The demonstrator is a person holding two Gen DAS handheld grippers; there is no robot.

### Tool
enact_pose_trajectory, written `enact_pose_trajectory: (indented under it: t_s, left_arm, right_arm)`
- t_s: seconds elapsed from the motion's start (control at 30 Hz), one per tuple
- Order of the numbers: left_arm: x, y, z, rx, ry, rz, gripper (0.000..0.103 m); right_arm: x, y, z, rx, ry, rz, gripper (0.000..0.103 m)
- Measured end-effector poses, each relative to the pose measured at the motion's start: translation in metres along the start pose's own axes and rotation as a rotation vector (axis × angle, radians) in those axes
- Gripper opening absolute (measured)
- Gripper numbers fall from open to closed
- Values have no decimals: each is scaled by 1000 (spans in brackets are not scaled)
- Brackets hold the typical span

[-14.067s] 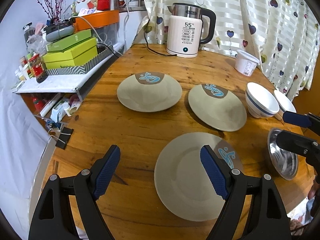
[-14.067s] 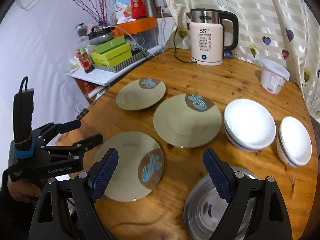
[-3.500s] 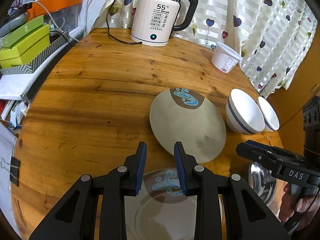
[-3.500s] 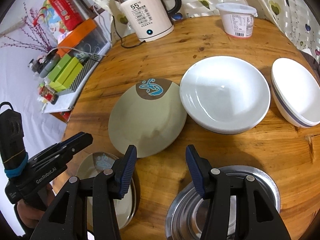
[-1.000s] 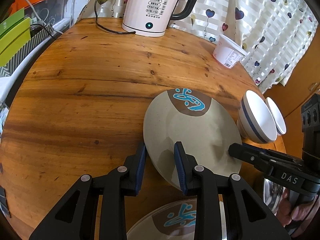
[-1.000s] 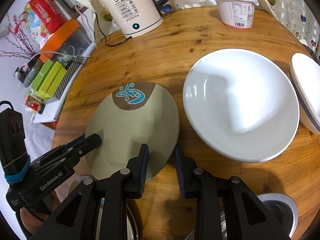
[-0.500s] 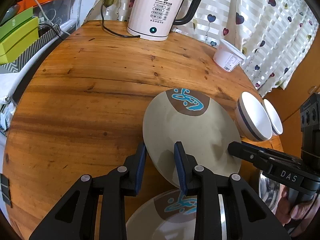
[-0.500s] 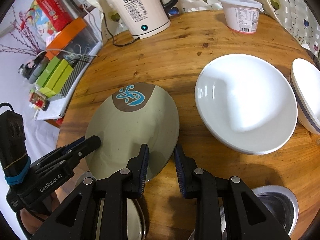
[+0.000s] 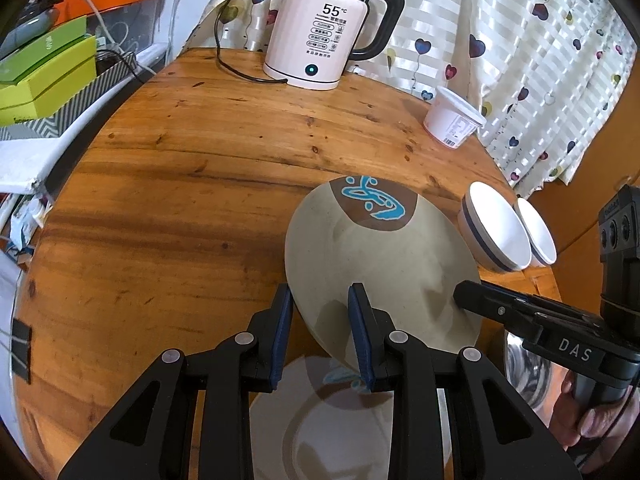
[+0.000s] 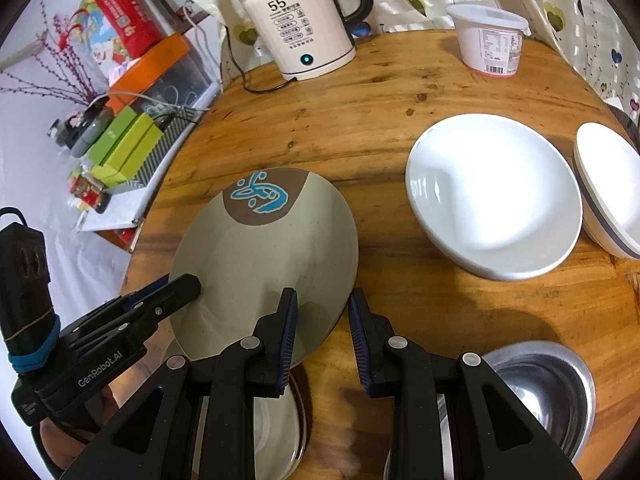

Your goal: Organize plates and bowls

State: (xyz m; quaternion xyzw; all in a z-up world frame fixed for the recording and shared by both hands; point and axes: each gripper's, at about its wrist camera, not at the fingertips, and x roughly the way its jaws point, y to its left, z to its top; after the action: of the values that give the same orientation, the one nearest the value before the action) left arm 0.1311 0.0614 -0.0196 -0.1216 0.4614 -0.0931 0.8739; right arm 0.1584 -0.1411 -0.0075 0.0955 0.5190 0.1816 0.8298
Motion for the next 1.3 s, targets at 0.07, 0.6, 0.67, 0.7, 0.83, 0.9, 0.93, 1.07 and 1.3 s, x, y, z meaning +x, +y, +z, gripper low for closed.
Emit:
enact_pose_trajectory:
  t_s: [0.07, 0.6, 0.67, 0.7, 0.83, 0.9, 0.93, 1.07, 1.3]
  left_arm:
    - [-3, 0, -3, -4, -2, 4, 29]
    - [-31, 4, -40, -41, -18, 28, 29]
    - [-34, 4, -43, -46, -20, 30, 29]
    - [-36, 5, -46, -50, -21, 32, 29]
    - [-43, 6, -54, -61, -25, 38, 29]
    - [-46, 6, -57, -63, -26, 44, 29]
    - [-47, 5, -60, -63, -26, 45, 29]
    - [-50, 5, -66, -65, -25, 52, 29]
    - [-55, 4, -78, -80, -24, 55, 29]
  right_arm:
    - [-2, 2, -3, -5, 2, 3, 25]
    - [-11, 20, -29, -53, 15, 14, 25]
    - [-13, 22, -33, -60, 17, 17, 25]
    - [-13, 23, -34, -66, 21, 21, 25]
    - [-16, 27, -41, -82, 24, 26, 25]
    - [-18, 28, -44, -87, 26, 30, 25]
    - [-18, 29, -46, -89, 27, 31, 25]
    - [-20, 31, -52, -96, 30, 33, 25]
    - [-21, 32, -60, -107, 37, 36, 25]
